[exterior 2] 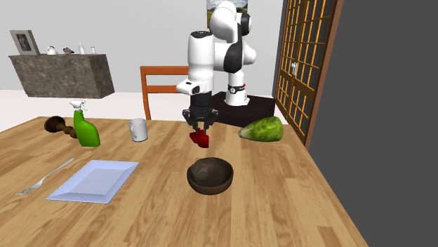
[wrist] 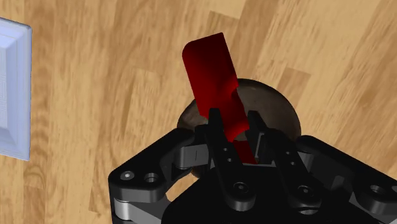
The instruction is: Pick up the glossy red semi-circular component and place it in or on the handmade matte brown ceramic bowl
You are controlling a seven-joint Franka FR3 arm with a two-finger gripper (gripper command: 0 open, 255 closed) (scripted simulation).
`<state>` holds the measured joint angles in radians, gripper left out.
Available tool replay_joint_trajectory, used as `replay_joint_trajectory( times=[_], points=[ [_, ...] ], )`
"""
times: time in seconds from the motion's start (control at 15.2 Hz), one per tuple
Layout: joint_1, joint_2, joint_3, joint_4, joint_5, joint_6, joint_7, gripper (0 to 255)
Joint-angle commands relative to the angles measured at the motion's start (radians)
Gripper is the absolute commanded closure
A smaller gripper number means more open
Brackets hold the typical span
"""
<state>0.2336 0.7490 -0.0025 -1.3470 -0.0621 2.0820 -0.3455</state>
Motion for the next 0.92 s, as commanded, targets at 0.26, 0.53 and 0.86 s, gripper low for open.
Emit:
replay_joint_trajectory(
  times=[0.26, 0.53, 0.86],
  points=[
    [0.064, 0.281, 0.008, 0.520, 0.000, -0.243, 0.056, 255],
    [0.064, 0.297, 0.008, 0.495, -0.001, -0.202, 0.059, 255],
    [0.064, 0.326, 0.008, 0.479, -0.001, -0.158, 0.061, 255]
  ],
)
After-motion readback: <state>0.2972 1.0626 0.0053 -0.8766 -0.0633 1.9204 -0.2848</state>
